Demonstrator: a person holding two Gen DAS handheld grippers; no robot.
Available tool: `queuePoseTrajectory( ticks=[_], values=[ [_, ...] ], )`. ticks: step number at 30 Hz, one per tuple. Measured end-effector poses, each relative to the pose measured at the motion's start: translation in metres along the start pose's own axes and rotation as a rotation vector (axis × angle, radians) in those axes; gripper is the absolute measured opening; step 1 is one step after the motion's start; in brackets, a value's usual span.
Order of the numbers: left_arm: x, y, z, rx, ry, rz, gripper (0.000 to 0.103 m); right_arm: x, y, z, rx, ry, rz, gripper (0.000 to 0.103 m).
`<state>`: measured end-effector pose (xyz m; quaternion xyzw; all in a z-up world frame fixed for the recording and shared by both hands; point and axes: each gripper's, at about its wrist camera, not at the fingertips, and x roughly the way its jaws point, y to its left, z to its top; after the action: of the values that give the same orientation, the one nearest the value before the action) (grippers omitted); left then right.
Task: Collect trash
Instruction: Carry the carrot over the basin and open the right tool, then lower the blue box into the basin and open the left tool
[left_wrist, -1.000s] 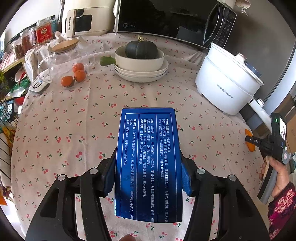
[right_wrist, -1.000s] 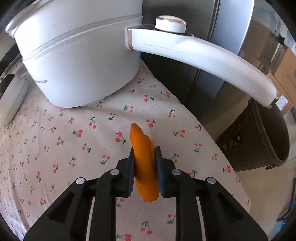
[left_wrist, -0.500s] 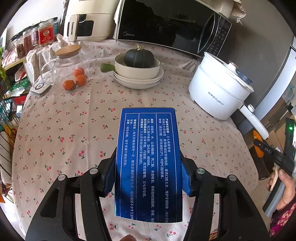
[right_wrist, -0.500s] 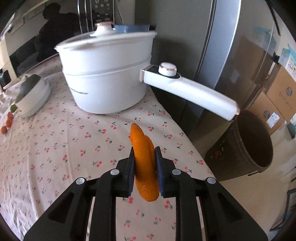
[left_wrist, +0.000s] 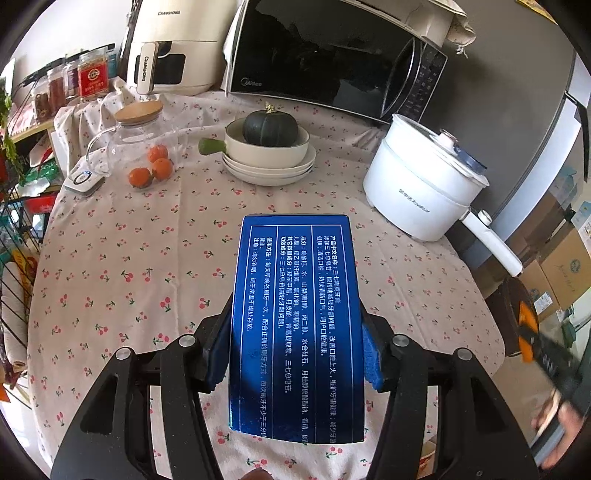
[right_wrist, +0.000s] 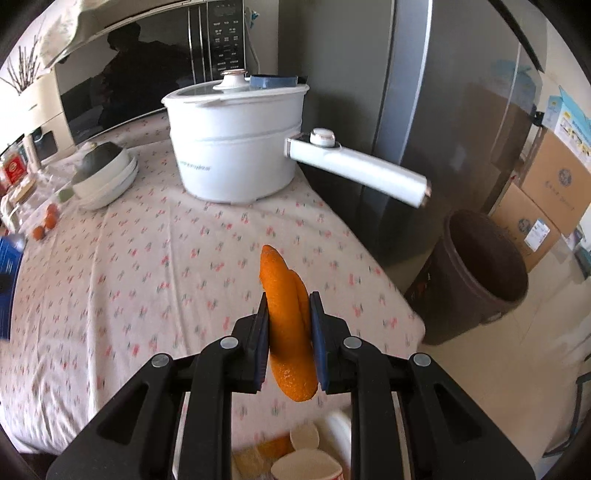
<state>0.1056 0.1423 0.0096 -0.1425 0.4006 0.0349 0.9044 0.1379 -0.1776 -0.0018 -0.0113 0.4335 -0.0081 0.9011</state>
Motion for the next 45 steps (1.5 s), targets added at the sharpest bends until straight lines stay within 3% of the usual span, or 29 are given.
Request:
queuePoseTrajectory(
  ticks=[8, 11, 13, 15, 18, 26, 38, 45],
  values=[
    [-0.014, -0.008, -0.008, 0.018, -0.021, -0.014, 0.054, -0.029, -0.009, -0.064, 0.016, 0.028, 0.043, 0.021],
    [-0.019, -0.013, -0.013, 0.027, -0.023, -0.031, 0.054, -0.035, -0.012, -0.084, 0.019, 0.043, 0.051, 0.025],
    [-0.021, -0.018, -0.016, 0.036, -0.026, -0.038, 0.054, -0.039, -0.013, -0.097, 0.020, 0.053, 0.063, 0.030],
    [-0.025, -0.022, -0.020, 0.043, -0.031, -0.044, 0.054, -0.042, -0.014, -0.106, 0.020, 0.056, 0.065, 0.047],
    [-0.029, -0.031, -0.029, 0.049, -0.029, -0.062, 0.054, -0.050, -0.014, -0.120, 0.013, 0.050, 0.073, 0.057],
    [-0.035, -0.063, -0.063, 0.103, -0.006, -0.110, 0.054, -0.063, -0.019, -0.148, -0.041, -0.014, -0.011, 0.065],
    [-0.046, -0.125, -0.105, 0.227, 0.023, -0.202, 0.054, -0.068, -0.055, -0.163, 0.039, -0.027, -0.093, 0.074],
    [-0.041, -0.161, -0.131, 0.280, 0.069, -0.276, 0.054, -0.088, -0.080, -0.163, 0.121, -0.104, -0.184, 0.085]
  ],
)
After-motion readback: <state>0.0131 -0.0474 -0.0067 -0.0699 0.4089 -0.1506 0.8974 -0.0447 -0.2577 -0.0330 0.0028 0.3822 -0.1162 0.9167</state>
